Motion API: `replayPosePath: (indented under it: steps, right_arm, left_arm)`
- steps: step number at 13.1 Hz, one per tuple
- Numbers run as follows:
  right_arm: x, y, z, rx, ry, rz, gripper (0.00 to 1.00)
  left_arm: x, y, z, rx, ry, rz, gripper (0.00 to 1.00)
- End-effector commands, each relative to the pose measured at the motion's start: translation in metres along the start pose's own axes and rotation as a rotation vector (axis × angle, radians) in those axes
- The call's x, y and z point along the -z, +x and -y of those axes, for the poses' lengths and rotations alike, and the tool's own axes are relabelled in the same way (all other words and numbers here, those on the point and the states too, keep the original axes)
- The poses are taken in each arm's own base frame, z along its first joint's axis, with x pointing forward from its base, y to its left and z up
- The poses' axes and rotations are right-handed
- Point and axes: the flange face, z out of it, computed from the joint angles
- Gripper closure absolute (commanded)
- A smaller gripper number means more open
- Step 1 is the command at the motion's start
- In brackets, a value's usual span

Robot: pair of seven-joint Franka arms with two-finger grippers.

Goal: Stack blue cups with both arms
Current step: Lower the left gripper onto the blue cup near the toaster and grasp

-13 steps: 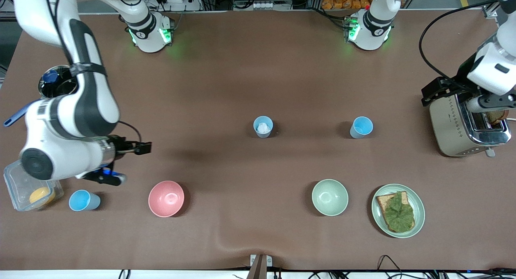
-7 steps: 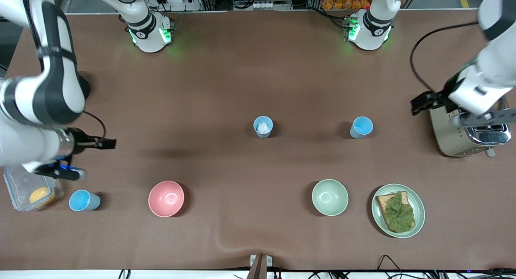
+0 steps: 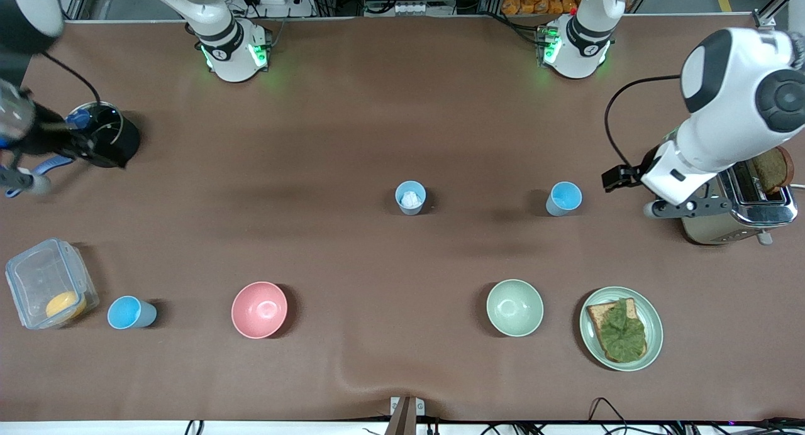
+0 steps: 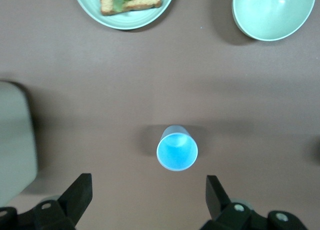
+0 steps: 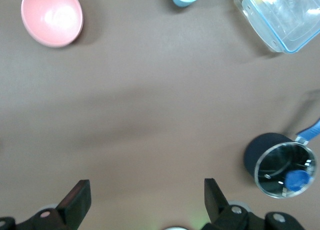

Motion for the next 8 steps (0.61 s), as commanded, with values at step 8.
replayPosePath:
  steps: [8]
  right_arm:
    - [0.036,-0.006,-0.015,0.006,0.0,-0.053,0.0]
  left_arm:
    - [-0.126,-0.053,-0.072,0.006,-0.119,-0.057,0.0]
